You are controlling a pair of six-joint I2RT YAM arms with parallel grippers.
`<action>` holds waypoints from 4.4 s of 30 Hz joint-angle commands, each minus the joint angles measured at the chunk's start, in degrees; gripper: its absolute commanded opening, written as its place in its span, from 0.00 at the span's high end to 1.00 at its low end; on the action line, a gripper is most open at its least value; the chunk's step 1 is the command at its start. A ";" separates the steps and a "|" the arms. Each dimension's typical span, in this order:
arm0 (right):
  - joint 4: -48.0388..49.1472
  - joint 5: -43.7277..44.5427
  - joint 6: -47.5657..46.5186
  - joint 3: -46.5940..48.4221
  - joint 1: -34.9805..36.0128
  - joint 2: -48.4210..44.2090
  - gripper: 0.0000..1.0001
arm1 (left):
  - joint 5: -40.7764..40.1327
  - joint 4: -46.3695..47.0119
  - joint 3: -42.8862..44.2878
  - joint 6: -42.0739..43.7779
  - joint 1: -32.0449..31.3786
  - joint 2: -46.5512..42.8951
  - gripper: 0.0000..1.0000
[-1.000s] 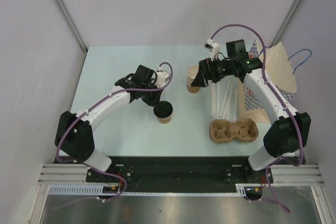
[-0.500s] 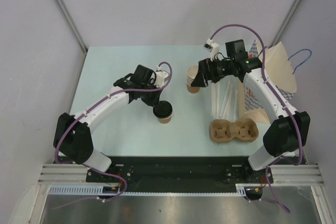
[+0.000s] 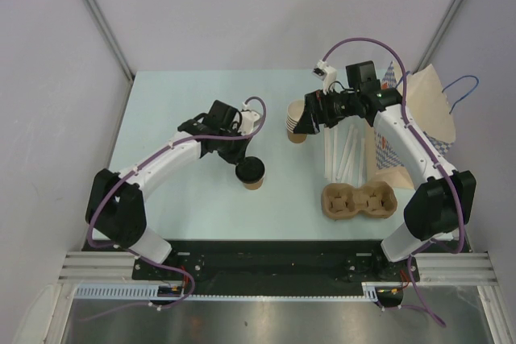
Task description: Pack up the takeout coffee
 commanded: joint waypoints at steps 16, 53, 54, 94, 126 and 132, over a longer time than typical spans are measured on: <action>0.32 -0.96 -0.61 2.47 0.08 0.53 0.00 | 1.18 1.36 2.90 -1.17 -0.53 0.00 0.87; 4.53 -5.26 6.13 1.08 4.47 1.68 0.01 | 22.77 5.46 1.33 -4.93 9.14 -13.79 0.61; 7.06 -7.53 7.99 0.37 5.60 2.03 0.03 | 25.50 7.05 -2.08 -8.16 9.58 -14.50 0.62; 22.65 -6.42 25.50 -9.13 19.32 23.56 1.00 | 28.78 19.64 -18.81 -24.37 14.86 0.34 1.00; 19.39 1.59 22.51 -9.48 16.95 28.31 1.00 | 26.92 17.79 -17.84 -22.52 14.86 4.92 1.00; 23.16 -7.54 24.17 -9.57 17.92 21.72 1.00 | 36.57 23.04 -18.45 -25.24 14.59 -0.34 0.99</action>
